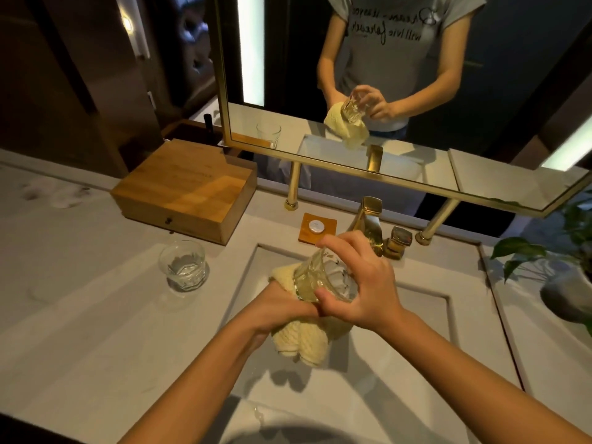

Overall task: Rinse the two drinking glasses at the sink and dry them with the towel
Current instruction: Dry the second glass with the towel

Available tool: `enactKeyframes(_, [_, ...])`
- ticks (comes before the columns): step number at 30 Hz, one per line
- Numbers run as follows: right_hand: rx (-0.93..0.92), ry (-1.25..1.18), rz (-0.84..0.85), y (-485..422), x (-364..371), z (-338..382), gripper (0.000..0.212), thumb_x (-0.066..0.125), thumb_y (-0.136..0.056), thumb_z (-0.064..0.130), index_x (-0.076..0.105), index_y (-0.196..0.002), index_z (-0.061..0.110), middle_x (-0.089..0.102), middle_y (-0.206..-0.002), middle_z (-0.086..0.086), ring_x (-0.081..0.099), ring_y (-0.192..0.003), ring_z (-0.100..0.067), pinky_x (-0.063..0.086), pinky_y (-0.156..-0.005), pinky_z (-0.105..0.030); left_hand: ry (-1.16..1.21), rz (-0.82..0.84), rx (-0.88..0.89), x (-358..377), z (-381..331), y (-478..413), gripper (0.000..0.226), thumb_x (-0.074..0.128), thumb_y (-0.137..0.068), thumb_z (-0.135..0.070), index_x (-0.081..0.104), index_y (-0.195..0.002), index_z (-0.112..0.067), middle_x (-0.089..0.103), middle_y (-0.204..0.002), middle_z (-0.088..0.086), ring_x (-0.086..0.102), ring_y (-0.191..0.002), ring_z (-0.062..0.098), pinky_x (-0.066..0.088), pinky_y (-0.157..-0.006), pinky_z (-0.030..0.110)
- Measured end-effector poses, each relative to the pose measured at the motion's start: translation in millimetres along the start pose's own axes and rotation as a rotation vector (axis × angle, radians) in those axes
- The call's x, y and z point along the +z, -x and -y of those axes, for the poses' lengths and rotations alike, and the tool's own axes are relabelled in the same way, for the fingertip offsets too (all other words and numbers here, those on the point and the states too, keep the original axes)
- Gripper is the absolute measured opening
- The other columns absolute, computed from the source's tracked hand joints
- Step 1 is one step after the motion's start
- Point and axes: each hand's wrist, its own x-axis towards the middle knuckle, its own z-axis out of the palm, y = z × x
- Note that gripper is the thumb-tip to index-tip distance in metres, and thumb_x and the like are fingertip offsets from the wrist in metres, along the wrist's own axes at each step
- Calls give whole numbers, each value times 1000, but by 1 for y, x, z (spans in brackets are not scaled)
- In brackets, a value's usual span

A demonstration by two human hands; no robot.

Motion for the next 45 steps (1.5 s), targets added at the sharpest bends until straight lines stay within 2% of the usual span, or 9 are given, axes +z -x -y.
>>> enactKeyframes(3, [32,31,20,-5,12,9,62,57,-71,61,46,-125,34,54,-112,-3,61,-83,-17,57,-57,-36,27,-128,-13,-1,14,9,47,70,-75,-9,62,-117,-28,71,-112,-3,67,-103,14,54,-90,36])
enactKeyframes(12, [105,-110,285,-18,74,50,63,62,-74,59,40,-132,43,45,-109,9,58,-85,-8,54,-75,-36,36,-445,-61,-50,52,71,39,58,-88,-2,53,-123,-19,63,-120,8,61,-109,23,49,-94,39])
enactKeyframes(18, [27,-188,452,-42,135,85,68,72,-74,57,44,-134,42,52,-119,10,60,-94,-9,54,-83,-37,256,-591,-145,-89,83,129,31,61,-88,-6,59,-118,-12,69,-110,11,67,-97,24,53,-73,30])
enactKeyframes(21, [-86,-135,571,-55,165,96,71,73,-74,55,44,-137,37,50,-130,3,54,-112,-16,50,-91,-40,317,-666,-168,-102,96,153,36,63,-86,-5,57,-122,-8,68,-112,14,67,-97,26,53,-72,32])
enactKeyframes(25, [-157,-73,689,-62,199,109,75,76,-75,48,42,-140,35,45,-132,-1,51,-114,-20,50,-89,-38,363,-721,-175,-107,101,174,30,63,-86,-4,60,-115,-11,70,-103,7,68,-88,17,54,-63,23])
enactKeyframes(32, [-242,97,804,-64,226,118,76,74,-74,50,39,-140,37,43,-136,-4,54,-116,-26,55,-85,-41,419,-745,-168,-111,102,184,33,63,-85,-4,60,-118,-10,71,-104,6,69,-89,16,55,-61,21])
enactKeyframes(35, [-246,105,810,-63,230,117,76,73,-76,48,38,-143,35,42,-138,-6,55,-116,-28,55,-84,-40,421,-730,-153,-113,97,181,35,64,-85,-5,59,-119,-11,71,-106,7,68,-94,19,55,-69,26])
enactKeyframes(41, [-209,102,928,-70,203,121,87,67,-84,43,17,-153,26,32,-151,-9,50,-126,-32,51,-93,-48,301,-605,-117,-117,64,177,31,65,-85,-10,63,-115,-14,75,-98,2,72,-88,16,56,-67,24])
enactKeyframes(45, [-1,-154,825,-65,140,99,58,59,-91,28,37,-143,19,48,-142,-5,54,-120,-23,50,-96,-47,286,-441,-44,-105,33,174,23,60,-84,-6,63,-104,-16,77,-88,-2,73,-81,14,56,-61,22])
